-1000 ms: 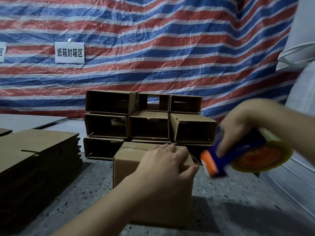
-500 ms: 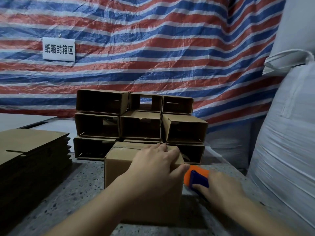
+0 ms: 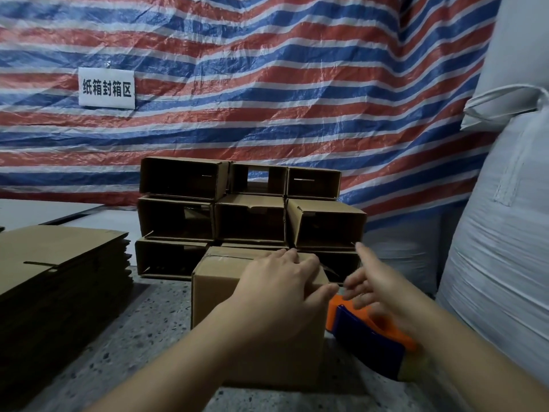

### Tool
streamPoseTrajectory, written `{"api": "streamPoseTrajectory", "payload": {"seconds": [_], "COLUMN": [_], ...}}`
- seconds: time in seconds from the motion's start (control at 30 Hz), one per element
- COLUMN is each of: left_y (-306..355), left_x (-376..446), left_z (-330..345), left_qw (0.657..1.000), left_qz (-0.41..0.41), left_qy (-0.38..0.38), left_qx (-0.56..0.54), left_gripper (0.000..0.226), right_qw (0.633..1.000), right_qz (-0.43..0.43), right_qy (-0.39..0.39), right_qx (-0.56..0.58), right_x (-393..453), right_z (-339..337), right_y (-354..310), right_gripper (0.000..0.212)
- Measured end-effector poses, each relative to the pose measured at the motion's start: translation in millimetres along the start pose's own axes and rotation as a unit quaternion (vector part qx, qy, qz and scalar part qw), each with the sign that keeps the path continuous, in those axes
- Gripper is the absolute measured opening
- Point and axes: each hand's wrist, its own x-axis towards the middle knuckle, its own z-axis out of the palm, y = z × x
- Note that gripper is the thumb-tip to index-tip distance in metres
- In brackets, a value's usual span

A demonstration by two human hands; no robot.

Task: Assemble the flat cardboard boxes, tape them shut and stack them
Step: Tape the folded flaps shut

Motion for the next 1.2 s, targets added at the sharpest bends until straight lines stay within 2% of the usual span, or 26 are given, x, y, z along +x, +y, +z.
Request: {"api": "streamPoseTrajectory", "payload": {"seconds": [0.07, 0.13, 0.23, 0.4, 0.47, 0.53, 0.6, 0.73, 0.9, 1.0, 1.2], "left_y": [-1, -1, -1, -2, -1, -1, -1, -2, -2, -2, 1], "left_x": [0, -1, -1, -1, -1, -1, -1, -2, -2, -2, -1], "left_z": [0, 0, 0, 1, 1, 1, 1, -1, 2, 4, 3], "left_qw": [1.000, 1.000, 1.000, 1.000, 1.000, 1.000, 1.000, 0.999, 0.999, 0.999, 0.999], "left_qz": [0.002, 0.005, 0.009, 0.008, 0.008, 0.008, 0.014, 0.020, 0.025, 0.019, 0.007], "left_qy": [0.003, 0.007, 0.014, 0.018, 0.017, 0.015, 0.016, 0.019, 0.025, 0.029, 0.031], "left_qx": [0.005, 0.011, 0.011, 0.006, 0.009, 0.012, 0.016, 0.016, 0.012, 0.009, 0.010], "left_gripper": [0.064, 0.063, 0.065, 0.068, 0.068, 0.068, 0.066, 0.069, 0.066, 0.069, 0.080], "right_qw": [0.987, 0.980, 0.976, 0.972, 0.969, 0.965, 0.962, 0.964, 0.969, 0.968, 0.955], "right_qz": [0.073, 0.085, 0.059, 0.039, 0.052, 0.063, 0.062, 0.042, -0.020, 0.008, 0.103], "right_qy": [-0.116, -0.143, -0.111, -0.064, -0.057, -0.073, -0.092, -0.078, -0.047, -0.019, -0.031], "right_qx": [0.080, 0.112, 0.178, 0.221, 0.236, 0.244, 0.251, 0.252, 0.242, 0.251, 0.277], "right_x": [-5, -7, -7, -5, -5, -4, -4, -5, -7, -11, -16], "right_z": [7, 15, 25, 34, 37, 38, 37, 40, 53, 63, 72], "right_y": [-4, -3, 0, 9, 13, 14, 12, 10, 14, 16, 31], "right_gripper": [0.076, 0.071, 0.045, 0.025, 0.032, 0.048, 0.054, 0.033, 0.036, 0.040, 0.042]}}
